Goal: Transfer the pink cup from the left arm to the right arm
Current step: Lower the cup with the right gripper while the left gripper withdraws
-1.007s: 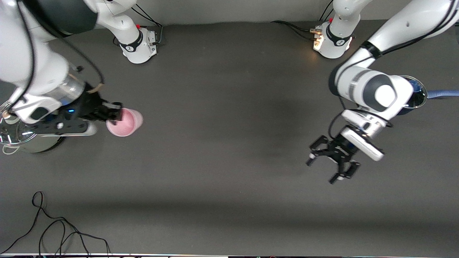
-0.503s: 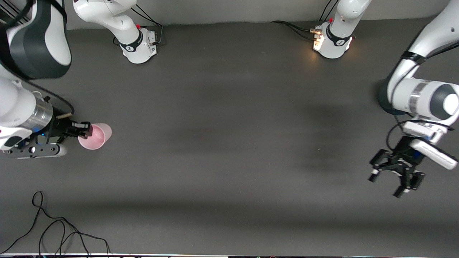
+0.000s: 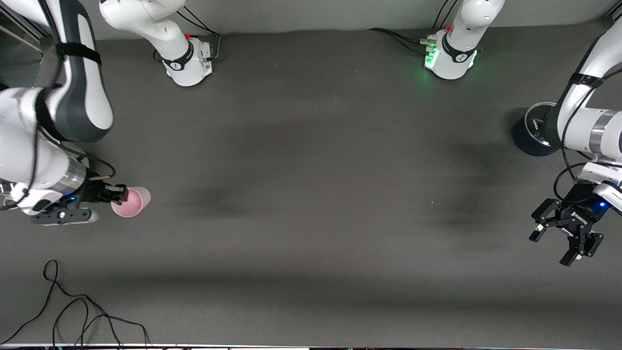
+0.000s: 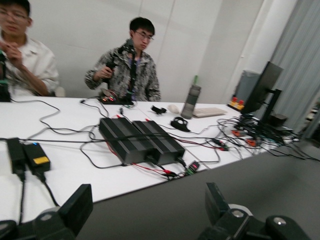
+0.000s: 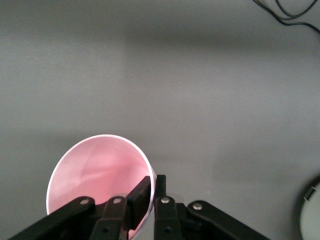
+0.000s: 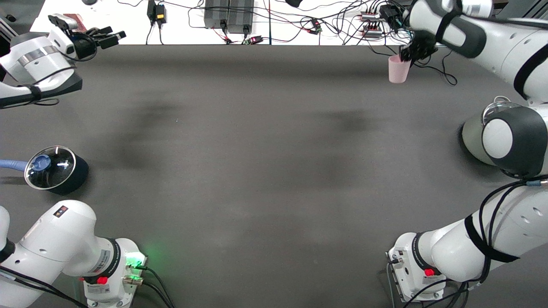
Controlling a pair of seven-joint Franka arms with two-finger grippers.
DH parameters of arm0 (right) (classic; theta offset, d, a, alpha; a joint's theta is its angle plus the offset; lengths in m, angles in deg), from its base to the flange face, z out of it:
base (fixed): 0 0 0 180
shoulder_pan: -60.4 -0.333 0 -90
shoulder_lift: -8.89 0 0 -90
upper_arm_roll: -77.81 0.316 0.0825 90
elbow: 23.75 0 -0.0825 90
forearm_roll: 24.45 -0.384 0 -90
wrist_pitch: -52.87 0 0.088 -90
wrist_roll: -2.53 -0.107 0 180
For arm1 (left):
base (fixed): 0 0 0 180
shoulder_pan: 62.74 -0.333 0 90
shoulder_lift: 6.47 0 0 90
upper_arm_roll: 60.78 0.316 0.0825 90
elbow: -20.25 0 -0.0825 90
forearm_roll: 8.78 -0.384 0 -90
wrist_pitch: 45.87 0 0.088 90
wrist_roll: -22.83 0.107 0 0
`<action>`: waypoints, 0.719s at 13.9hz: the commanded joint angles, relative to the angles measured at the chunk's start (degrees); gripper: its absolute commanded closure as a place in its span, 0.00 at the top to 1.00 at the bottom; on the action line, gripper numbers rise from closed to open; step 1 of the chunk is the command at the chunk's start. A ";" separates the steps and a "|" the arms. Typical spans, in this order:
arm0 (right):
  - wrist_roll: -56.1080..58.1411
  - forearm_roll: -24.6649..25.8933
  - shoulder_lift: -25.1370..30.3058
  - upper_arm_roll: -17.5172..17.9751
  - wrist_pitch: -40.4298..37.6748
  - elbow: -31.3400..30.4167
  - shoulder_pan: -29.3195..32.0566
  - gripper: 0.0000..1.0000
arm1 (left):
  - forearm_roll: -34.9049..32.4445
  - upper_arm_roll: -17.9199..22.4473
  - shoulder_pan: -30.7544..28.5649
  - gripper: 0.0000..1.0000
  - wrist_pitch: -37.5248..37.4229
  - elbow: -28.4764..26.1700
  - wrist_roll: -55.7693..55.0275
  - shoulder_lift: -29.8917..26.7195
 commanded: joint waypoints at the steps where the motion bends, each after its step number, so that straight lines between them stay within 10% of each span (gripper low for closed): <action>1: 3.22 -0.65 2.30 -0.67 10.26 -9.74 -0.70 0.00 | -15.39 2.18 -0.48 1.00 -8.02 2.47 -19.40 -1.65; 10: 3.31 -0.66 -6.14 -0.58 33.48 -19.79 -0.79 0.00 | -39.17 2.62 -2.14 1.00 -24.73 7.06 -58.80 -13.58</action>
